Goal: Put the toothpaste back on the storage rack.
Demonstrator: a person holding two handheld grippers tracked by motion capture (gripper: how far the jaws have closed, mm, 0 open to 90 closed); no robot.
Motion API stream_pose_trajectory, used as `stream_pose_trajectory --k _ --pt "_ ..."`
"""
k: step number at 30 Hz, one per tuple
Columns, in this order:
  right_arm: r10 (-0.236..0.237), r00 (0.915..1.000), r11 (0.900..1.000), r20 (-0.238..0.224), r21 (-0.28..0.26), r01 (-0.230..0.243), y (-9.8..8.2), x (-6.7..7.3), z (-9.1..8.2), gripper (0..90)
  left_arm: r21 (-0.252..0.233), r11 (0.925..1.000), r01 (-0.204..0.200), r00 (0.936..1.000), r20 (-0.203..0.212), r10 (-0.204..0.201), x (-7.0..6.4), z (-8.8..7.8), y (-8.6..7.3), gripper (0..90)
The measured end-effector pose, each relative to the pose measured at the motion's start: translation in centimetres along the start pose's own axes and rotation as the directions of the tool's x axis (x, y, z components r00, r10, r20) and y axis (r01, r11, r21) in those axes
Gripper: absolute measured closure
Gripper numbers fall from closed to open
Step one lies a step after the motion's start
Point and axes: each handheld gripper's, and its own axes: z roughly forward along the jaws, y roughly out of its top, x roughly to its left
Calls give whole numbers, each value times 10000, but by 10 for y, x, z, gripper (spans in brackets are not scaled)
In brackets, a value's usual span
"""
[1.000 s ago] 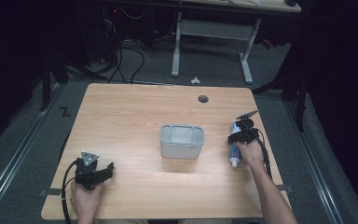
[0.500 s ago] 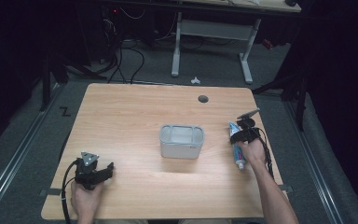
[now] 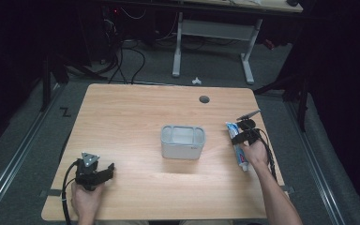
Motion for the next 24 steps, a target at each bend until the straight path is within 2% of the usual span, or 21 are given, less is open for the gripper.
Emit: stream_pose_trajectory --k 4,15,17,20,24 --pt "-316 9993 9992 -212 -261 310 -3 3 -5 720 -1 10000 -3 10000 -8 3 0 0 0 262" --pt "-705 9947 9934 -753 -956 631 -8 8 -25 719 0 10000 -5 10000 -9 5 0 0 0 262" --pt "-860 9920 9882 -922 -1347 732 -10 11 -33 719 -1 10000 -7 10000 -12 7 0 0 0 262" --pt "-989 9895 9846 -1053 -1547 819 -11 13 -38 719 0 10000 -5 10000 -11 5 0 0 0 262" --pt "-1313 9835 9732 -1242 -2053 1040 -14 19 -48 720 1 10000 -5 10000 -11 5 0 0 0 262"
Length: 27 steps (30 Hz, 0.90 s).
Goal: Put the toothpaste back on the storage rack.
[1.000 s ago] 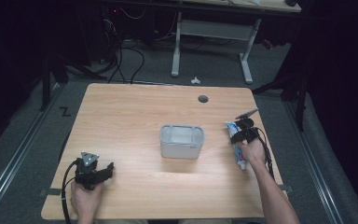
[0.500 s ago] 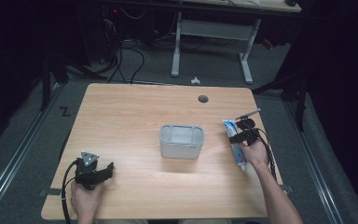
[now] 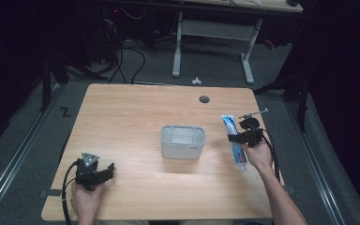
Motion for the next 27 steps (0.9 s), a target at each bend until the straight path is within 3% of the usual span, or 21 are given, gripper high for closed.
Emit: stream_pose_trajectory --k 11,27 --pt "-472 9975 9963 -523 -747 432 -1 12 -17 721 0 10000 -1 10000 0 1 0 0 0 262" --pt "-1210 9856 9751 -1182 -2000 957 5 34 -38 723 -1 10000 -3 10000 0 3 0 0 0 262"
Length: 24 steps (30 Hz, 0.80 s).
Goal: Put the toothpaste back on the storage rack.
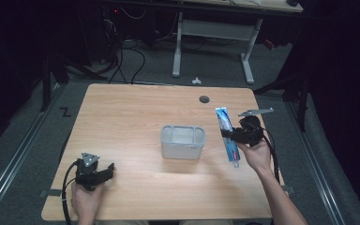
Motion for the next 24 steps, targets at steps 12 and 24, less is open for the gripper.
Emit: stream_pose_trajectory --k 12,24 --pt "-417 9975 9983 -577 -434 392 11 18 -2 727 -2 10000 3 10000 -1 -3 0 0 0 262" --pt "-790 9906 9937 -1120 -876 693 24 35 -3 727 -3 10000 5 10000 0 -5 0 0 0 262"
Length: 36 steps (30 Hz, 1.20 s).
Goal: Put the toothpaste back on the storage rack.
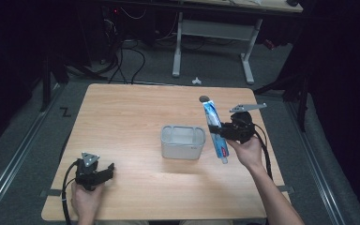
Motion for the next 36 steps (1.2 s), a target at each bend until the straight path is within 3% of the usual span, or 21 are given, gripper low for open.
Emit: stream_pose_trajectory --k 20,36 --pt "-417 9983 9967 -410 -707 387 20 20 11 728 -1 10000 1 10000 0 -1 0 0 0 262" --pt "-646 9969 9911 -458 -1195 587 42 32 22 730 -4 10000 1 10000 1 -1 0 0 0 262"
